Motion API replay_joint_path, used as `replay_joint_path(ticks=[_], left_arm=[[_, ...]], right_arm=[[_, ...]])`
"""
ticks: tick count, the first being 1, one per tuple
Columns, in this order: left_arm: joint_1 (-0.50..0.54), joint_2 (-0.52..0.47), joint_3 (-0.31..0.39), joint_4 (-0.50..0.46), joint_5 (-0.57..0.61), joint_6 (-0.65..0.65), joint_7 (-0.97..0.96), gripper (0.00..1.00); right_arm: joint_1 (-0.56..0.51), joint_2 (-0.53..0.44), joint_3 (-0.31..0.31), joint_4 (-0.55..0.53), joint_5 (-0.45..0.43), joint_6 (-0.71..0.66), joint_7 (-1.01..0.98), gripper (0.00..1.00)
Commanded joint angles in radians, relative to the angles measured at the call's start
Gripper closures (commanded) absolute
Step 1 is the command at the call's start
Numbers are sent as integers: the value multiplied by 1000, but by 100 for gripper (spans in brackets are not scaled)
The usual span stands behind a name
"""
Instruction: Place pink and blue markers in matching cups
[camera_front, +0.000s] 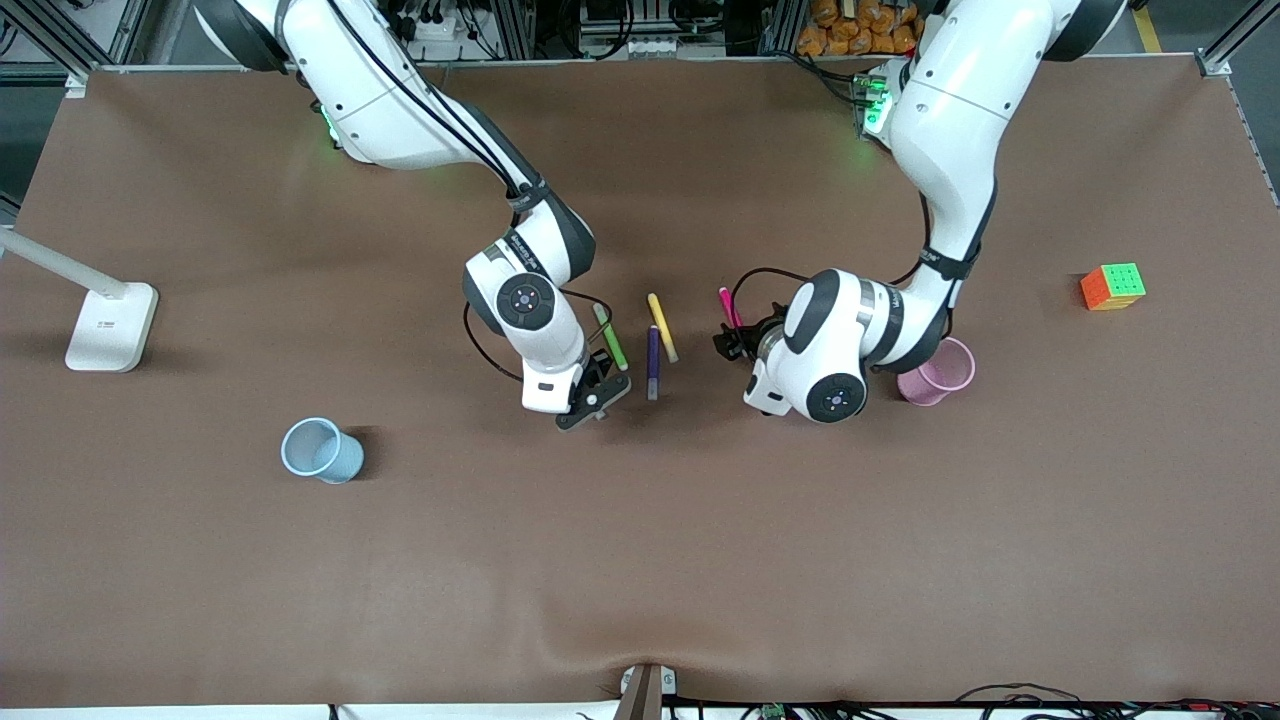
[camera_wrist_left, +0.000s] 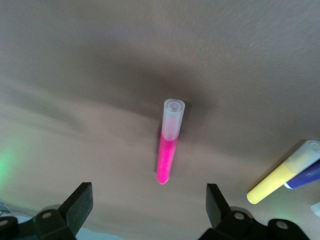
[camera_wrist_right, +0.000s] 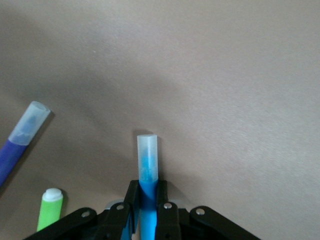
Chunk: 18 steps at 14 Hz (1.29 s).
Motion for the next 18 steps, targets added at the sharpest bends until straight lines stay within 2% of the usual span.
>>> replay_joint_path(ticks=[1,4,8,10,12,16,18], left_arm=[[-2,15,5,-18,-34,16,2,0],[-5,45,7,-12,-95,36,2,0],[1,59,8,4,-101,68,-6,0],[3,59,10,8,-98,70,0,0],[5,68,12,11,-98,87,3,4],[8,73,15,10,-95,108,3,4],[6,78,15,10,-98,131,3,15]], right_arm=[[-24,-18,6,54,-47,-116,3,100],[-61,-60,8,87,-96,-252,-43,100],[-159,-77,6,202,-118,-501,-294,100],[-199,-75,8,236,-170,-599,-446,100],[-233,-78,6,241,-214,-646,-522,100],[-287,-81,3,302,-345,-757,-660,100],[-314,-80,2,307,-403,-765,-715,100]])
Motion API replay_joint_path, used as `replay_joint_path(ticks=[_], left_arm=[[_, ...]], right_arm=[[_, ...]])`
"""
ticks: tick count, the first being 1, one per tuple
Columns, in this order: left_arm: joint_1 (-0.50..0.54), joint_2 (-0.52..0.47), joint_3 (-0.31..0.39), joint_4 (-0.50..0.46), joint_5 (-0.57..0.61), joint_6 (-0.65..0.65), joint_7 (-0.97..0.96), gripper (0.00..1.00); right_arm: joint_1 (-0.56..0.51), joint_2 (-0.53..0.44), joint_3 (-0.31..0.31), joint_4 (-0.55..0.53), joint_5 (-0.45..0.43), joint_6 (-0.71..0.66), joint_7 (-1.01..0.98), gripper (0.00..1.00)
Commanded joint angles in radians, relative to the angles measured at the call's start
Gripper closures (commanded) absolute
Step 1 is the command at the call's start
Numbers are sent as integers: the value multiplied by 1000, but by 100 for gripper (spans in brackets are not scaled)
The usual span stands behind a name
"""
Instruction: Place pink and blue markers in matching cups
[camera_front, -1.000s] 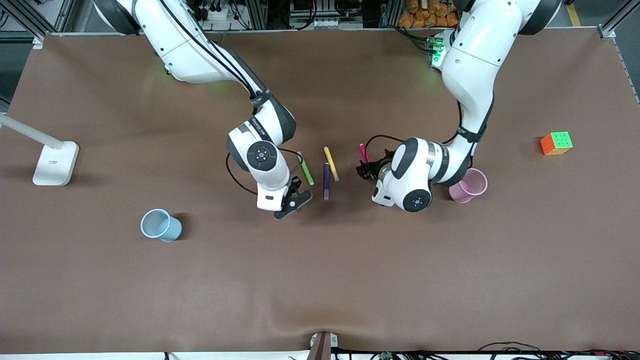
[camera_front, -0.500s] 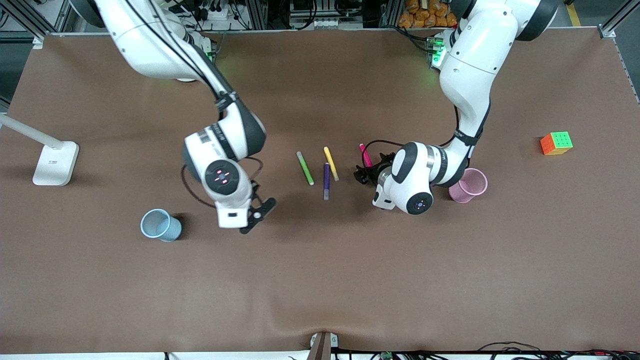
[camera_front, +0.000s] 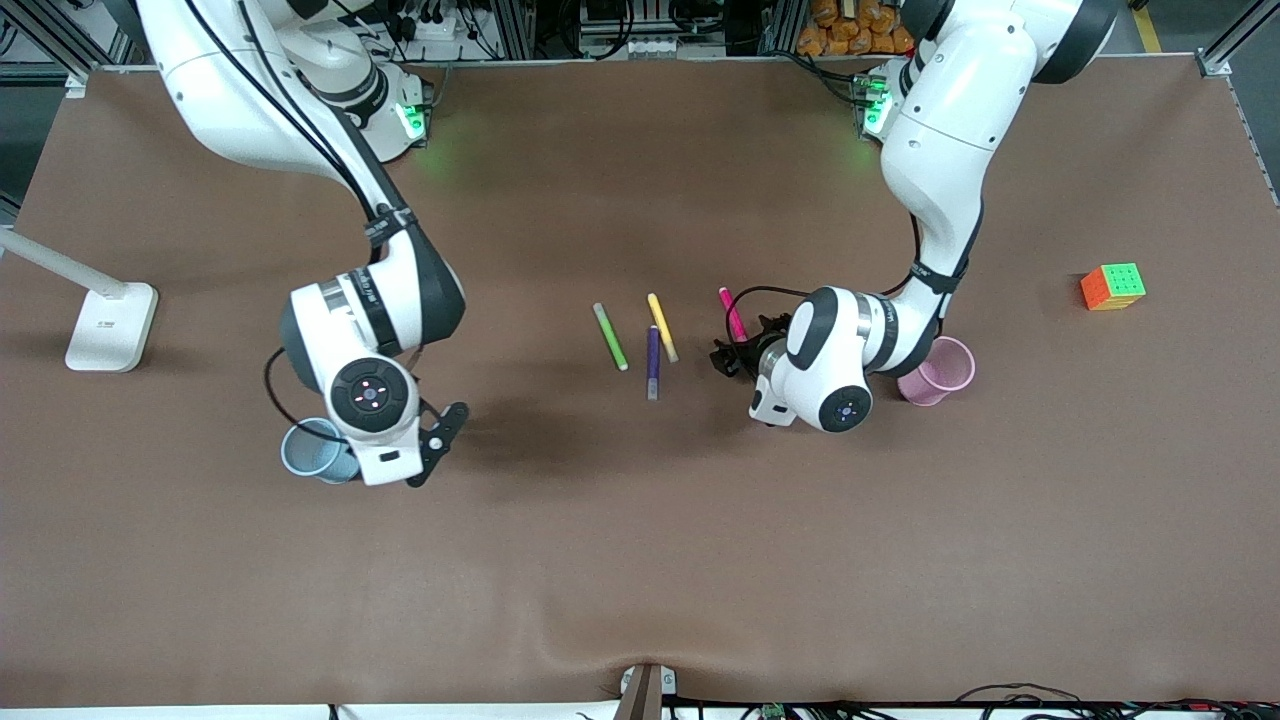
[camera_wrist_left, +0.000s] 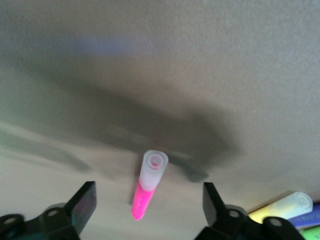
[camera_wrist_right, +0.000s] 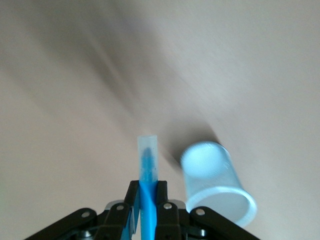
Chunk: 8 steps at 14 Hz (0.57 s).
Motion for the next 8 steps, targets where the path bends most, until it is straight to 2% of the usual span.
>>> replay_joint_path(ticks=[1,3,4,5,6,8], left_arm=[[-2,12,2,9,-16,26,3,20],[-5,15,2,7,-11,27,3,33],[-1,15,2,7,-10,27,3,49],[-1,16,2,7,-13,27,3,79],[1,15,0,7,-19,27,1,100],[1,16,2,7,-17,32,3,100]], right_arm=[[-56,0,14,20,-82,-23,-83,100],[-93,4,14,18,-104,-15,-135,100],[-100,3,14,17,-110,-20,-152,100],[-106,3,13,12,-120,-21,-160,100],[-120,6,13,12,-133,-15,-164,100],[-128,9,14,10,-172,3,-164,100]])
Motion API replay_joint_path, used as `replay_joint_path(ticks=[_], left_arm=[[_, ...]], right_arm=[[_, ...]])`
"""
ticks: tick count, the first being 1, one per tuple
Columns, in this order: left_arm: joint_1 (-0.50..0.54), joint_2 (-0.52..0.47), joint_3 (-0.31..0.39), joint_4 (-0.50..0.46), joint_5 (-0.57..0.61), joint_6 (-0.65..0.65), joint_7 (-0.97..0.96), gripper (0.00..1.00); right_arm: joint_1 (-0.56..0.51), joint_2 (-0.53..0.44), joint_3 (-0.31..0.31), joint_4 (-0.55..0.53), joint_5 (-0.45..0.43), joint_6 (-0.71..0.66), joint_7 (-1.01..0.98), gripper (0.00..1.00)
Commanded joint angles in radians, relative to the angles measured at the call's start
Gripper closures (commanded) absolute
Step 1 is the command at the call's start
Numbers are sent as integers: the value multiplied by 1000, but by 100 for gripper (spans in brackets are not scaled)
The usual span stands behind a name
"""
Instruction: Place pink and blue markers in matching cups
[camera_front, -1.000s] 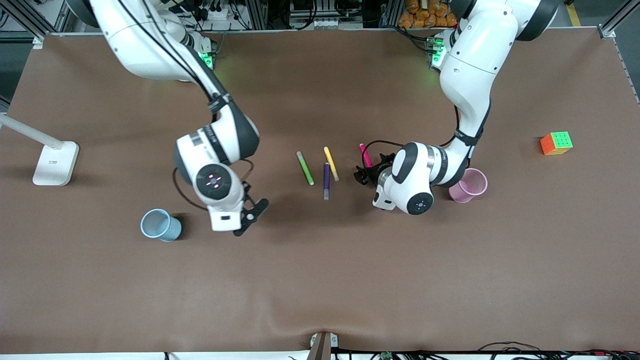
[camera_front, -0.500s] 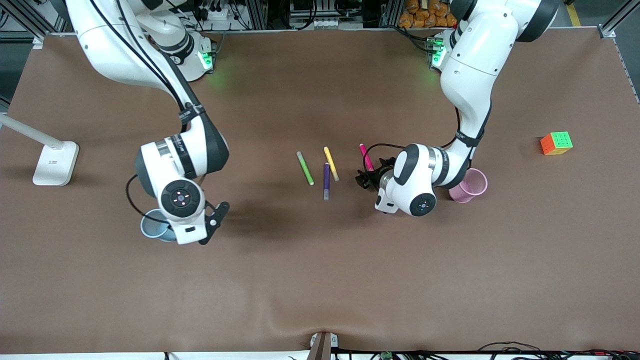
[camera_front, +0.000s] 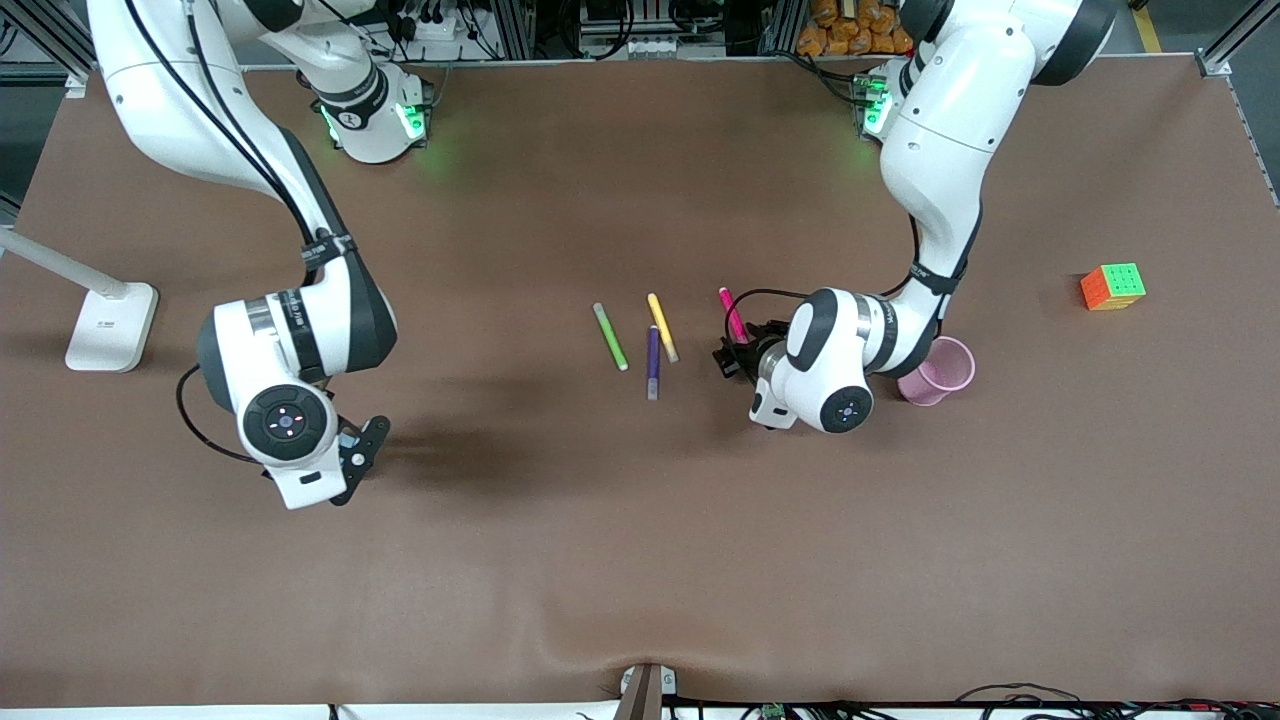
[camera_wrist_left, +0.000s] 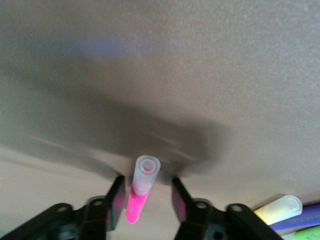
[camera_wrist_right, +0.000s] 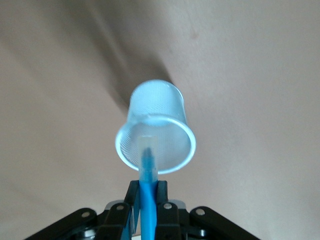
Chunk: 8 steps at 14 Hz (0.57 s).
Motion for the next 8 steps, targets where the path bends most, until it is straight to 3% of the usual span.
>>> replay_joint_path(ticks=[1,5,8], left_arm=[[-2,15,2,-5,-10,37,2,100],[8,-11,2,-2,-11,42,-15,100],[60,-85,4,1,-7,32,-19,100]], right_arm=[[-17,4,17,-4,-63,17,-15,100],[-28,6,13,-60,-90,102,-15,100],[-36,4,10,-87,-97,133,-15,100]])
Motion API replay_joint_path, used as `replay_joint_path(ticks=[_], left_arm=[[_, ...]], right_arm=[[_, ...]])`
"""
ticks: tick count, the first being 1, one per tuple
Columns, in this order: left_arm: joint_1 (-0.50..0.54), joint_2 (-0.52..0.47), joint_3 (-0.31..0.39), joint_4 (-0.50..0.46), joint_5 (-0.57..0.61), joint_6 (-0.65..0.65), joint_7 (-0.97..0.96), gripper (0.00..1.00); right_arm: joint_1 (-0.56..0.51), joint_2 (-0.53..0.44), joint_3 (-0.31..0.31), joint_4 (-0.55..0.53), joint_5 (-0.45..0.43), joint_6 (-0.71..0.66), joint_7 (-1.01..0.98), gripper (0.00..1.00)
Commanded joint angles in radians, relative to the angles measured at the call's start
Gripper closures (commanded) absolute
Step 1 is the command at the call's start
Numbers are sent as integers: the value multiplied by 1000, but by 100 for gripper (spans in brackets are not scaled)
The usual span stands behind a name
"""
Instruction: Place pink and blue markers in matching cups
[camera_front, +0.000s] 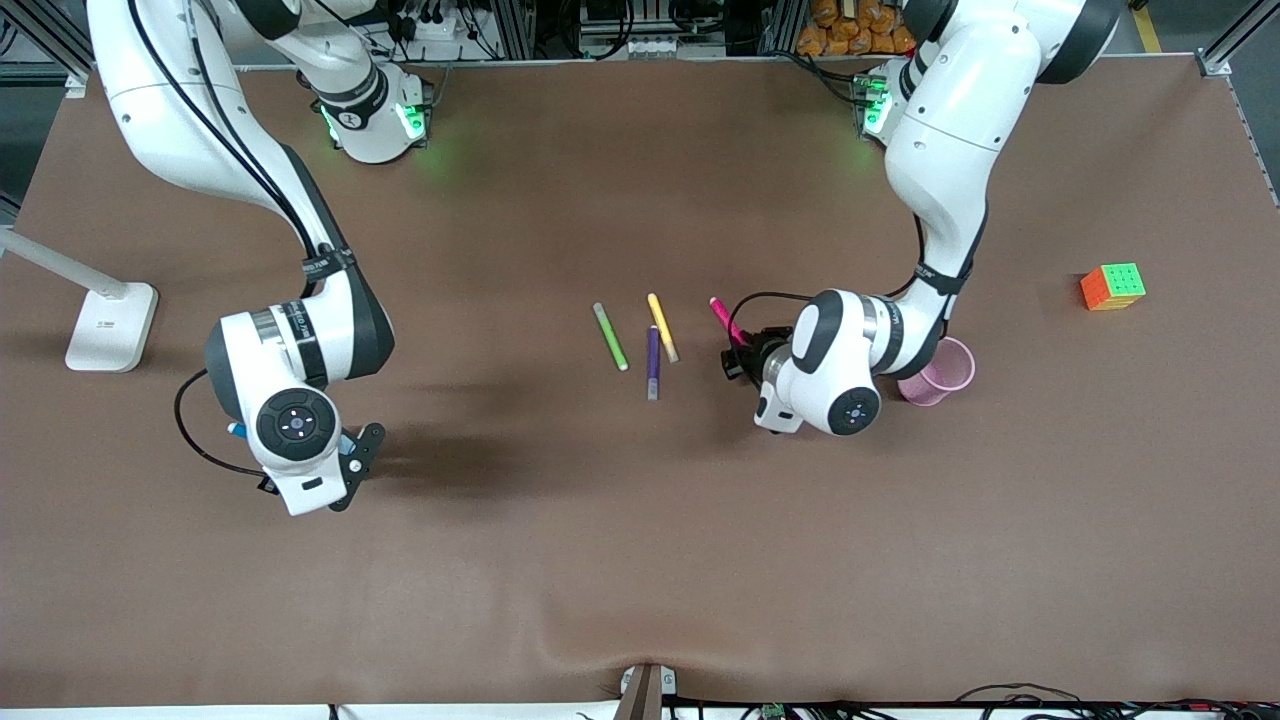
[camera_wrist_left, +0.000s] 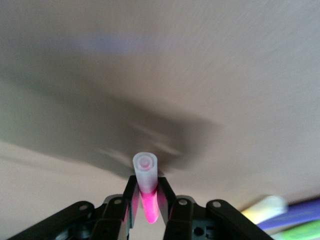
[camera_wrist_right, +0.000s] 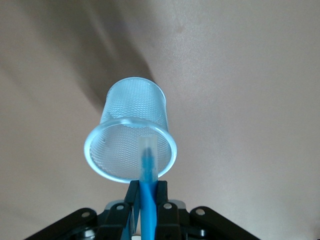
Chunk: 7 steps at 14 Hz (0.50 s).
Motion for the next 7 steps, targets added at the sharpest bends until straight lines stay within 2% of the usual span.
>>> replay_joint_path(ticks=[1,4,7], left_arm=[[65,-102,1,-13,-2,-1,-12,100],[119,-212,4,-5,62,-67,-2,100],[136,-275,4,64,250,-116,-2,100]], right_arm=[[-20,-11,13,-27,-25,15,-10,100],[-33,-7,13,-44,-24,44,-9,100],[-40,-8,13,-93,-21,97,-2,100]])
